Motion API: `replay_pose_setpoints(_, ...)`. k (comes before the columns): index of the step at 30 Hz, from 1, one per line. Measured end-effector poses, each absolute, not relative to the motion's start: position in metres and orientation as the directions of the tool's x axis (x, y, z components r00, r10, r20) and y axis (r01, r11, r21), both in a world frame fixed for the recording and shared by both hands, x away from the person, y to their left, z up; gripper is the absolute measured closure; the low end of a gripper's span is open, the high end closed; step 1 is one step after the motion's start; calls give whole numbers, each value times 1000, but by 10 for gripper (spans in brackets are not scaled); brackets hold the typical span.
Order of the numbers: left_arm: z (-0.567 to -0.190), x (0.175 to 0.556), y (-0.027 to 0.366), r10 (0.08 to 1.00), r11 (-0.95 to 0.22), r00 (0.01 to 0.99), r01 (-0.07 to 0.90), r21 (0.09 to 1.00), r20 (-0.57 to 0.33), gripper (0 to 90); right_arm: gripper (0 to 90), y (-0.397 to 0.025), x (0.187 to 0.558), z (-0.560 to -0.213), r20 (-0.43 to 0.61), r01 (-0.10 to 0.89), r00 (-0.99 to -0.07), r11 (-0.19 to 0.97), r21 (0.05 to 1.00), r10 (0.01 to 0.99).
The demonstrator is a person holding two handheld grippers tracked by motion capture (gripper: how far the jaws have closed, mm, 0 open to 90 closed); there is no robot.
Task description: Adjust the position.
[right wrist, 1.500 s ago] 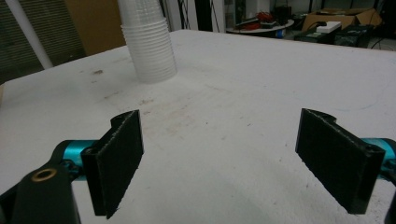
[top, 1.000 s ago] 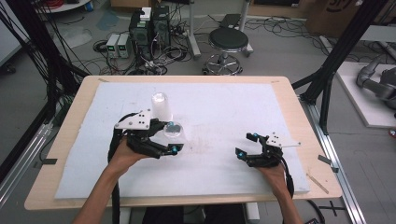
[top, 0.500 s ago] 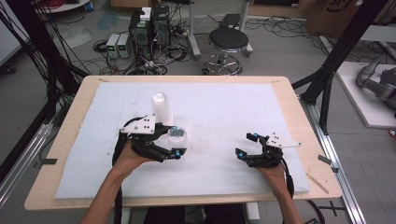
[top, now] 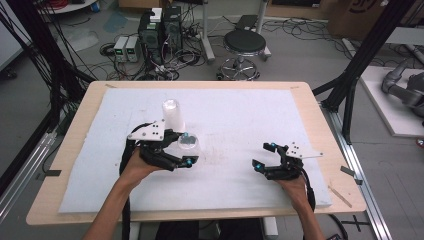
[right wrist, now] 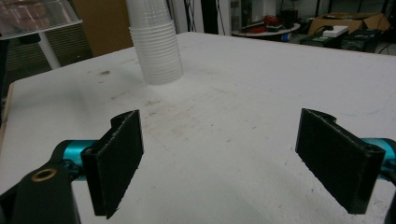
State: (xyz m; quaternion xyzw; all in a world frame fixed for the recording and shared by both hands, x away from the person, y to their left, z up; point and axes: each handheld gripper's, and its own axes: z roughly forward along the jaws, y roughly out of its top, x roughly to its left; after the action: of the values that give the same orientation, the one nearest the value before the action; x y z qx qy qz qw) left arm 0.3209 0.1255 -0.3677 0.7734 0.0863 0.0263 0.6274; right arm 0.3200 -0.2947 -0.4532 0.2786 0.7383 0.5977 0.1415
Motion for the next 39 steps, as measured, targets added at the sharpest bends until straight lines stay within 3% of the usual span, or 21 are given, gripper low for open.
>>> replay_pose_setpoints(16, -363, 319, 128, 169, -176, 983, 96, 980, -66, 364, 146, -285, 319, -428, 112, 207, -860, 140, 968, 498)
replay_pose_setpoints(39, -360, 314, 106, 116, -153, 990, 101, 983, -84, 364, 146, -217, 322, -387, 109, 147, -977, 214, 966, 181)
